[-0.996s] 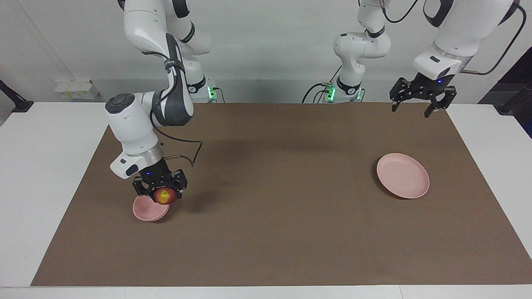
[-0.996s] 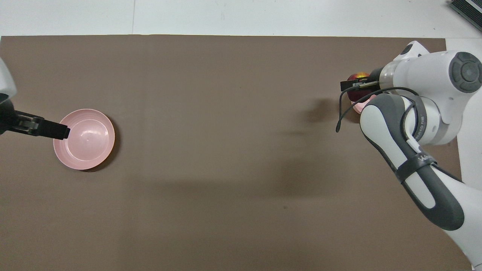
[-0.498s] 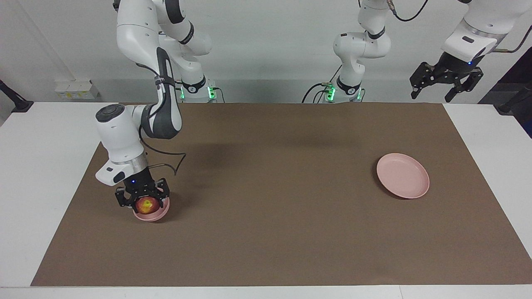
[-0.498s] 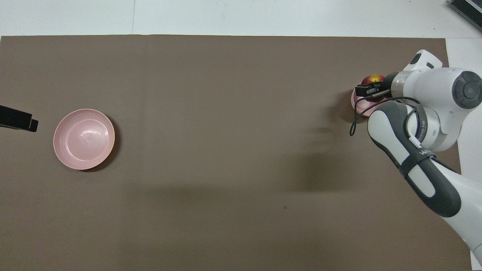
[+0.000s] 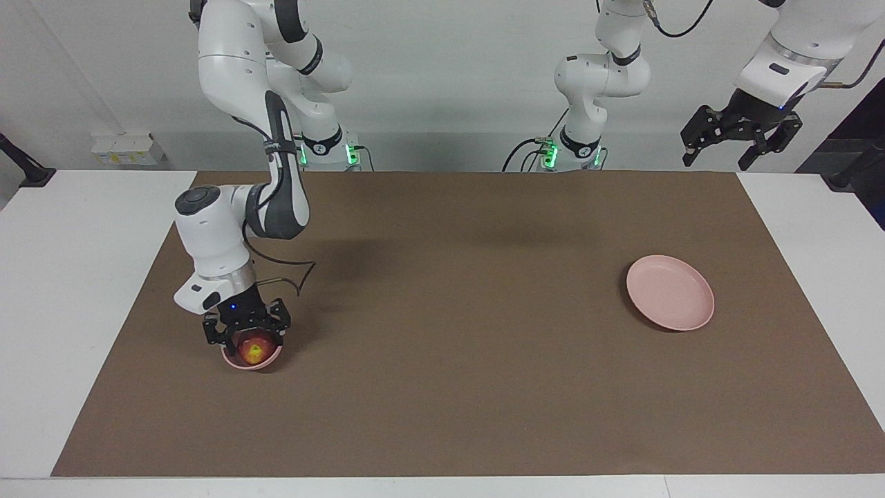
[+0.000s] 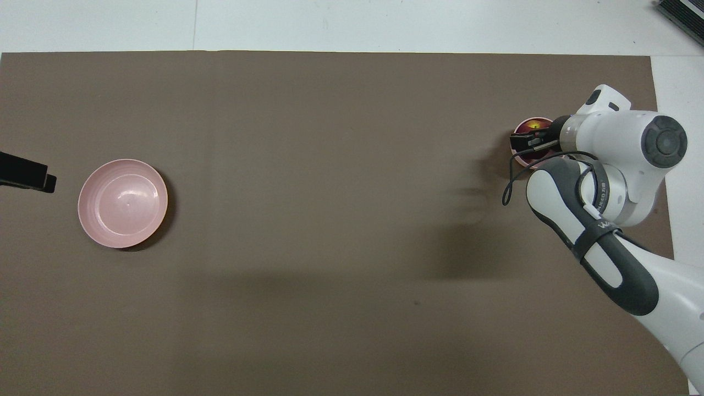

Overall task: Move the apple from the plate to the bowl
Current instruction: 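Carry the apple over the pink bowl while the left gripper withdraws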

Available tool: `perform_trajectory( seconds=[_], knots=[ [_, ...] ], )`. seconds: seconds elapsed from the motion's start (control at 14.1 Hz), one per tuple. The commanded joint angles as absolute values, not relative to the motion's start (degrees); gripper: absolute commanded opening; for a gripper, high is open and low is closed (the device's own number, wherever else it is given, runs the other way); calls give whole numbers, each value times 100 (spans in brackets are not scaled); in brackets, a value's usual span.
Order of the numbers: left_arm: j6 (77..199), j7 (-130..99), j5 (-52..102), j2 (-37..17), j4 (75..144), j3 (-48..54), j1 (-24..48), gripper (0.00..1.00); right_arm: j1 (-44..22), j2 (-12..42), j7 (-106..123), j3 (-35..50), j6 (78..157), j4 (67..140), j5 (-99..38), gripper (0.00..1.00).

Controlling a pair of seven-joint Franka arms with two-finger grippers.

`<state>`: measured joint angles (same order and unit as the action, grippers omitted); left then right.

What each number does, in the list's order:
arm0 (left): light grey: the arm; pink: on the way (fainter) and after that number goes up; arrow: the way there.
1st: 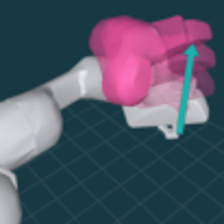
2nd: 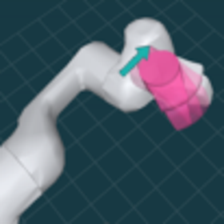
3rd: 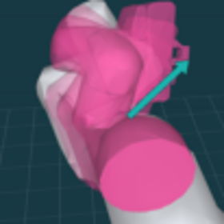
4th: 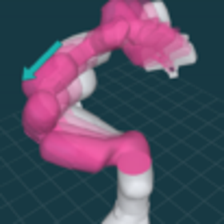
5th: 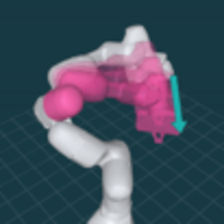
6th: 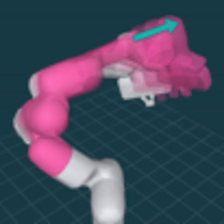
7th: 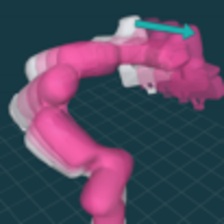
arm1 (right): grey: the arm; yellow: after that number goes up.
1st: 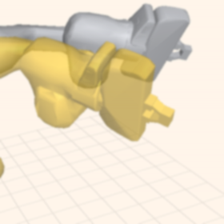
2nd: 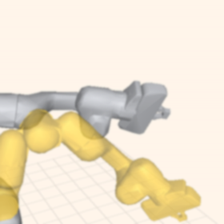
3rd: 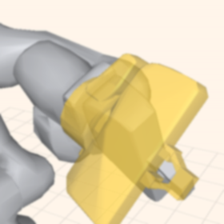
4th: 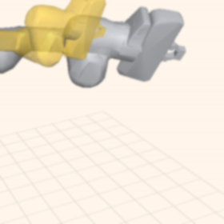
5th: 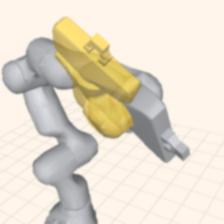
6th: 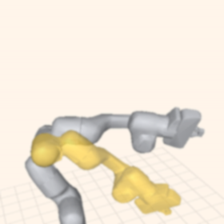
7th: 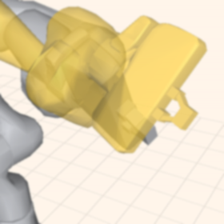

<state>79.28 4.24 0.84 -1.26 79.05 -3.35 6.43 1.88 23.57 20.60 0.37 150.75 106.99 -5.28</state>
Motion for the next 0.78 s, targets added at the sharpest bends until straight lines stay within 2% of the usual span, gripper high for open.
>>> perform_trajectory(
  seconds=[0.0,0.5,0.71],
  knots=[
    [7831,308,-79,61,8077,-325,650,100,229,2215,2057,88,14339,10364,-413,100],
    [7840,290,9,62,8077,-334,650,100,272,1618,1996,70,12747,9968,-413,100],
    [7849,290,9,70,8077,-334,650,100,290,1512,1628,-35,11615,9503,-387,100]
  ],
)
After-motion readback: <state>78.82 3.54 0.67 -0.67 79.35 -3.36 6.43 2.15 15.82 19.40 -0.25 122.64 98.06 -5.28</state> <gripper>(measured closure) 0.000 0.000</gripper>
